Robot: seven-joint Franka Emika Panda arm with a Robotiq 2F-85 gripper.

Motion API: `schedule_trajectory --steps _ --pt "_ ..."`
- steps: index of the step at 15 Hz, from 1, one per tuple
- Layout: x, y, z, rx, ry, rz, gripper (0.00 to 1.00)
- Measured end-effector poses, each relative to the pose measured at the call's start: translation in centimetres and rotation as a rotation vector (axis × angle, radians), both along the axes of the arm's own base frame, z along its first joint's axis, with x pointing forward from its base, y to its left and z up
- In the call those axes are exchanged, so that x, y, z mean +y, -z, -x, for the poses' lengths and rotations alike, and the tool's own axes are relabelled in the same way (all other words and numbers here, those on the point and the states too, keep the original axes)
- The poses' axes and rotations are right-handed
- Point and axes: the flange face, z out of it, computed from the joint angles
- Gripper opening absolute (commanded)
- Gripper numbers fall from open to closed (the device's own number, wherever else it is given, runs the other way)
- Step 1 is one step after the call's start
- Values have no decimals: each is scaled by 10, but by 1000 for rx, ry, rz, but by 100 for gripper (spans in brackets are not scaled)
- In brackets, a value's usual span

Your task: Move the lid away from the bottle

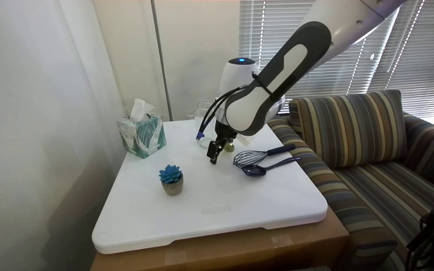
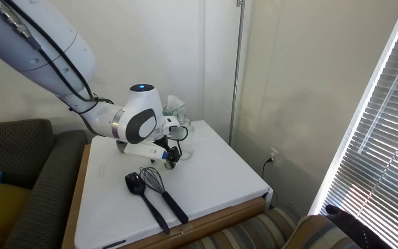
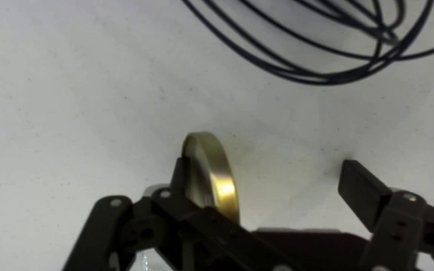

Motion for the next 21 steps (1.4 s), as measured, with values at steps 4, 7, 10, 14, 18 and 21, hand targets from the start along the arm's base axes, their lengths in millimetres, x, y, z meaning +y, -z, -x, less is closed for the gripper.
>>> schedule_trajectory --steps 4,7,10,14,18,21 --pt "0 -3 3 -3 -1 -1 60" --pt "1 -7 5 -9 -3 -2 38" --pt "2 -11 8 -11 -6 -3 16" --pt "4 -12 9 -15 -12 -4 0" --pt "17 -15 12 -20 -72 -6 2" --pt "45 -22 14 -33 -189 -10 2"
